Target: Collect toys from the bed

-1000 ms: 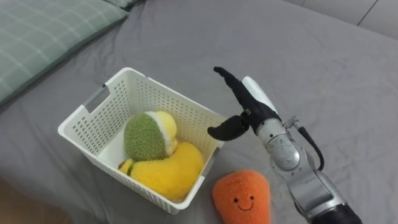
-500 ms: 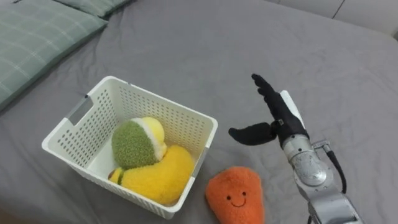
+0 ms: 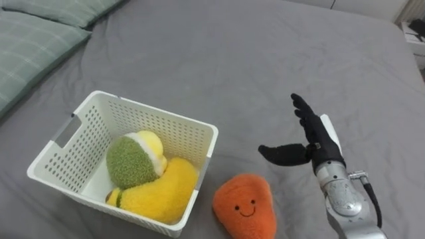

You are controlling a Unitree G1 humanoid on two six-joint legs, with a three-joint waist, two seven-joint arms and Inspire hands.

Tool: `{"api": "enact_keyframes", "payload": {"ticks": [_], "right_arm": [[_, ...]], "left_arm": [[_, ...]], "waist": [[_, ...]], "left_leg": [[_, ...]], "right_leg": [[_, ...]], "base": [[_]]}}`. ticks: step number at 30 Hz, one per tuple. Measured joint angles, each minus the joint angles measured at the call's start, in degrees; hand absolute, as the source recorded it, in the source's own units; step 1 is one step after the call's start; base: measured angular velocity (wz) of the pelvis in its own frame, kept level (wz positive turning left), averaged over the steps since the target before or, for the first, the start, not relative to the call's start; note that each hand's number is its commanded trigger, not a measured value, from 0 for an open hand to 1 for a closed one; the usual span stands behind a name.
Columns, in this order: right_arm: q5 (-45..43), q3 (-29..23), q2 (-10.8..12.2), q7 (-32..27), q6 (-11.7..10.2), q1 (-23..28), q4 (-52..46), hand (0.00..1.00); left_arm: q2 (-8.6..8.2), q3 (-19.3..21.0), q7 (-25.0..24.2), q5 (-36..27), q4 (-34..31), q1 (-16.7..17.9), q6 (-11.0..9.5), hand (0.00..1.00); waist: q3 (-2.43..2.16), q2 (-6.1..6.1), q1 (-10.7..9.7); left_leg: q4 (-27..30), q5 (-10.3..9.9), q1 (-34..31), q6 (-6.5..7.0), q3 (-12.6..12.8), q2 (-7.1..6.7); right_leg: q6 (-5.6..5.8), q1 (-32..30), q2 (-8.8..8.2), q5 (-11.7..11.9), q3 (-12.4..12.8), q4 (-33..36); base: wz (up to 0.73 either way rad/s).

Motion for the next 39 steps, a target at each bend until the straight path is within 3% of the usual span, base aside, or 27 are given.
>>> {"api": "enact_keyframes", "payload": {"ticks": [5,11,18,22,39], "right_arm": [[0.20,0.41,0.37,-0.97,-0.46,1.69,3.50,0.00],[-0.55,1.08,2.53,-1.14,-0.36,3.07,10.29,0.00],[-0.52,2.12,3.70,-0.28,-0.35,3.29,14.28,0.00],[-0.29,2.18,3.74,0.27,-0.33,3.30,14.64,0.00],[-0.17,6.13,4.39,5.15,-0.47,1.24,27.93,0.00]], "left_arm": [[0.23,-0.16,-0.01,-1.24,0.89,-0.15,0.00,0.00],[0.30,-0.49,0.04,-1.28,1.09,-0.08,0.00,0.00],[0.10,-0.73,0.03,-1.18,1.15,-0.06,0.00,0.00],[0.11,-0.76,0.04,-0.98,1.09,-0.07,0.03,0.00],[0.10,-0.53,-1.08,-0.56,1.15,-0.43,-0.11,0.00]], "waist": [[-0.14,-0.21,0.08],[-0.25,-0.37,0.24],[0.14,0.10,0.05],[0.32,0.42,-0.34],[0.22,0.28,0.73]], "left_leg": [[-0.03,-0.02,0.16,0.00,0.09,0.01],[-0.02,-0.11,0.40,0.00,0.15,0.02],[0.06,-0.23,0.65,0.04,-0.34,-0.04],[0.15,-0.23,0.34,0.04,-0.77,-0.12],[0.22,-0.25,-0.57,0.05,-1.18,-0.23]], "right_leg": [[0.03,0.10,-0.01,-0.02,0.11,-0.04],[0.04,0.14,0.04,-0.03,0.26,0.04],[0.07,0.54,-0.02,-0.05,0.02,0.04],[0.19,0.49,-0.07,-0.16,-0.38,-0.11],[0.24,0.11,-0.19,-0.20,-1.42,-0.23]], "base": [[0.00],[0.00],[0.00],[0.06],[0.01]]}}
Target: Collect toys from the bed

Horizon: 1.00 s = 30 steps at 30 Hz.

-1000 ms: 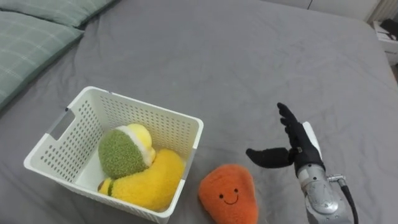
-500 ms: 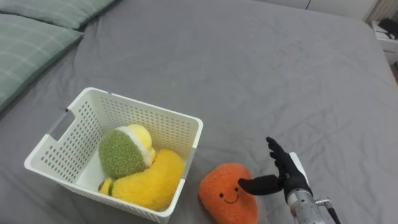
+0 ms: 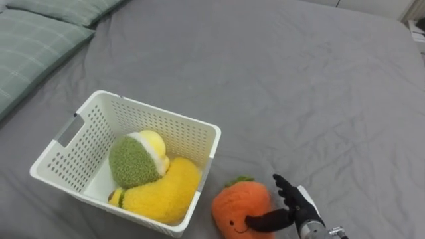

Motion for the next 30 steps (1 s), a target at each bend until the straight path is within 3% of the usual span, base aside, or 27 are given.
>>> {"api": "enact_keyframes", "payload": {"ticks": [6,9,11,12,13,17,30], "right_arm": [[0.03,2.35,0.43,3.12,0.08,-1.67,3.86,0.00],[-0.21,2.90,0.57,4.59,0.11,-2.38,4.68,0.00],[-0.36,2.96,0.60,4.60,0.09,-2.79,5.59,0.62],[-0.36,2.95,0.59,4.61,0.07,-2.99,6.07,0.85],[-0.36,2.94,0.58,4.61,0.07,-2.99,6.08,1.00],[-0.36,2.94,0.59,4.64,0.00,-3.18,6.08,1.00],[-2.42,4.01,0.52,3.77,-0.01,-3.43,7.83,1.00]], "left_arm": [[0.26,-0.06,-0.36,-0.04,-0.07,-0.15,0.00,0.00],[0.19,-0.08,-0.07,-0.03,-0.08,-0.40,0.00,0.00],[0.18,-0.07,-0.05,-0.02,-0.09,-0.49,0.00,0.00],[0.17,-0.08,-0.05,-0.02,-0.09,-0.65,-0.03,0.00],[0.16,-0.08,-0.05,-0.02,-0.09,-0.75,-0.10,0.00],[0.14,-0.07,-0.04,-0.02,-0.08,-0.93,-1.07,0.00],[0.13,-0.20,-0.17,-0.08,-0.08,-1.13,-1.69,0.00]], "waist": [[-0.28,-0.43,0.04],[-0.17,-0.59,0.18],[-0.15,-0.59,0.57],[-0.06,-0.61,0.93],[0.02,-0.63,1.09],[0.60,-0.74,1.47],[0.42,-0.98,1.83]], "left_leg": [[0.04,0.00,-0.32,0.00,-0.37,-0.07],[0.09,0.01,-0.57,0.00,-0.76,-0.11],[0.10,0.01,-0.55,0.00,-0.77,-0.09],[0.10,0.01,-0.54,0.00,-0.79,-0.08],[0.10,0.00,-0.54,0.00,-0.83,-0.07],[0.40,-0.06,-0.75,-0.03,-1.08,-0.06],[0.90,-0.27,-1.09,-0.07,-1.67,-0.10]], "right_leg": [[0.00,0.07,0.05,0.00,-0.03,-0.53],[0.01,0.03,0.03,-0.01,-0.09,-0.60],[0.01,0.03,0.04,-0.01,-0.12,-0.59],[0.01,0.03,0.04,0.00,-0.16,-0.58],[0.01,0.03,0.05,0.00,-0.19,-0.56],[-0.01,0.04,0.04,0.01,-0.69,-0.45],[-0.01,0.06,0.04,0.01,-1.36,-0.49]], "base": [[0.02],[0.06],[0.00],[0.00],[0.00],[0.02],[0.02]]}}
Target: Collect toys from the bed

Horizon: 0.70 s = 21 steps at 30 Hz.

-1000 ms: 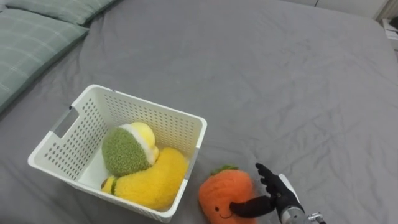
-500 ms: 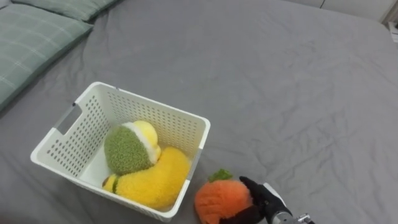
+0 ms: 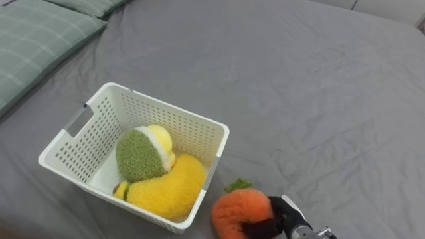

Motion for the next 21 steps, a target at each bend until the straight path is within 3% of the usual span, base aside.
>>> {"api": "enact_keyframes", "payload": {"ticks": [11,15,21], "right_arm": [[0.00,0.86,-0.04,-0.53,0.16,-0.05,-1.30,1.00],[-0.21,0.80,-0.52,-2.08,1.27,-0.04,-8.11,1.00],[-0.39,-0.01,-1.29,-4.26,1.19,-0.08,-18.22,1.00]], "left_arm": [[-0.07,0.03,0.02,-0.63,1.13,-0.48,0.01,0.00],[-0.07,0.11,0.01,-0.60,1.08,-0.29,0.13,0.00],[-0.06,0.29,0.10,-0.53,1.00,0.02,0.64,0.00]], "waist": [[-0.19,-0.10,1.22],[-0.18,-0.09,1.08],[-0.24,-0.21,0.76]], "left_leg": [[-0.01,0.00,0.33,0.00,0.38,0.08],[-0.01,0.01,0.52,0.01,0.57,0.13],[-0.23,0.00,1.55,0.01,0.99,0.17]], "right_leg": [[-0.02,0.07,0.00,0.01,0.40,0.34],[-0.02,0.09,0.00,0.01,0.93,0.64],[-0.01,0.85,0.04,0.01,1.18,0.64]], "base": [[-0.02],[-0.02],[-0.03]]}}
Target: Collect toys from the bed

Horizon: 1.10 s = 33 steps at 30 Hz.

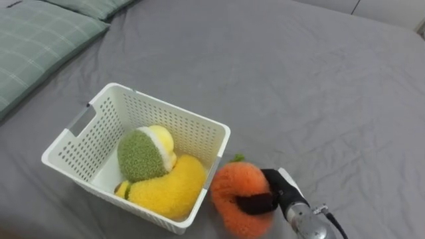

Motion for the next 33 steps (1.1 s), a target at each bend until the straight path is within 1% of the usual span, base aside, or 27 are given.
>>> {"api": "enact_keyframes", "payload": {"ticks": [1,4,6,8,11,14,16,20,23,25,28,30,31,33], "right_arm": [[-0.01,-0.50,0.00,-0.02,0.02,0.00,-1.08,1.00],[-0.02,-1.80,-0.36,-0.07,0.18,0.01,-4.47,1.00],[-0.20,-1.92,-1.51,-0.06,0.18,0.01,-7.02,1.00],[-1.93,-2.46,-2.10,0.10,0.18,0.01,-9.03,1.00],[-2.63,-4.67,-2.52,0.21,0.17,-0.08,-11.87,1.00],[-2.41,-6.17,-2.95,-0.15,0.16,-0.52,-14.49,1.00],[-2.17,-6.21,-3.73,-0.30,0.09,-0.98,-15.82,1.00],[-1.91,-6.35,-3.82,-0.62,0.06,-2.37,-16.51,1.00],[-2.02,-6.41,-4.02,-0.61,0.09,-2.53,-19.99,1.00],[-1.85,-6.41,-4.14,-0.61,0.09,-3.45,-21.95,1.00],[-1.76,-6.42,-4.30,-0.67,0.09,-5.61,-23.02,1.00],[-1.62,-6.41,-4.53,-0.67,0.09,-6.12,-23.88,1.00],[-1.62,-6.40,-4.53,-0.66,0.09,-6.23,-23.90,1.00],[-1.62,-6.40,-4.56,-0.63,0.09,-6.36,-23.90,1.00]], "left_arm": [[-0.03,-0.03,0.09,0.00,-0.04,0.02,0.03,0.00],[-0.01,0.00,0.32,0.02,-0.03,0.05,0.14,0.00],[-0.01,0.13,0.35,0.41,0.16,-0.03,0.21,0.00],[-0.05,0.91,0.23,0.68,0.89,-0.31,0.12,0.00],[-0.08,2.09,-0.20,0.68,1.31,-0.19,0.12,0.00],[-0.03,2.23,-0.01,0.65,1.30,-0.03,0.11,0.00],[-0.01,2.15,0.13,0.64,1.30,-0.07,0.11,0.00],[-0.01,2.16,0.68,0.63,1.30,-0.06,0.11,0.00],[0.05,2.18,0.61,0.64,1.23,0.10,0.20,0.00],[0.11,2.16,0.52,0.64,1.23,0.10,0.21,0.00],[0.24,2.18,0.45,0.65,1.23,0.15,0.22,0.00],[0.25,2.16,0.28,0.64,1.23,0.39,0.40,0.00],[0.26,2.16,0.23,0.64,1.23,0.49,0.49,0.00],[0.38,2.18,-0.27,0.62,1.23,0.70,0.67,0.00]], "waist": [[-0.06,-0.08,0.01],[-0.02,-0.02,0.05],[0.04,0.11,0.04],[0.03,0.11,-0.13],[0.01,0.06,-0.07],[-0.03,-0.05,0.11],[-0.04,-0.13,0.17],[-0.21,-0.46,0.24],[-0.26,-0.57,0.33],[-0.26,-0.61,0.31],[-0.38,-0.78,0.51],[-0.32,-0.72,0.75],[-0.17,-0.55,0.76],[-0.13,-0.57,0.74]], "left_leg": [[-0.01,-0.01,0.04,0.01,-0.03,0.00],[0.13,-0.01,-0.06,0.02,-0.02,0.00],[0.09,-0.01,-0.06,0.02,0.01,0.00],[0.10,-0.01,-0.08,0.01,-0.12,0.00],[0.18,0.00,0.04,0.02,-0.03,-0.02],[0.14,0.00,0.04,0.02,0.08,0.00],[0.10,0.00,0.03,0.02,0.13,0.03],[0.08,0.00,0.07,0.02,0.10,0.05],[0.07,0.00,0.01,0.02,0.05,0.05],[0.09,0.00,0.04,0.02,0.03,0.05],[0.10,0.00,0.22,0.02,0.00,0.04],[-0.15,0.00,0.82,0.02,0.02,0.03],[-0.21,0.00,1.02,0.02,0.01,0.02],[-0.30,-0.01,1.04,0.02,-0.16,0.02]], "right_leg": [[0.01,0.05,0.00,0.00,0.00,0.00],[0.00,0.06,-0.04,0.00,0.01,0.04],[0.00,0.07,-0.04,0.00,0.12,0.06],[0.00,0.10,-0.03,0.00,0.15,0.06],[0.00,0.09,-0.04,0.00,0.36,0.04],[0.00,-0.06,-0.01,0.00,0.38,0.04],[0.00,-0.15,0.01,0.00,0.38,0.04],[-0.01,-0.21,0.03,0.00,0.61,0.05],[0.00,-0.14,0.03,0.00,0.60,0.05],[-0.01,-0.05,0.04,0.00,0.59,0.05],[-0.01,0.14,0.04,0.01,0.66,0.05],[-0.01,0.62,0.07,0.01,0.98,0.06],[-0.01,0.81,0.07,0.01,1.03,0.04],[0.00,0.94,0.08,0.01,1.05,0.03]], "base": [[0.00],[0.00],[0.00],[0.00],[0.00],[-0.01],[0.00],[0.00],[0.00],[0.00],[0.00],[0.00],[0.00],[0.03]]}}
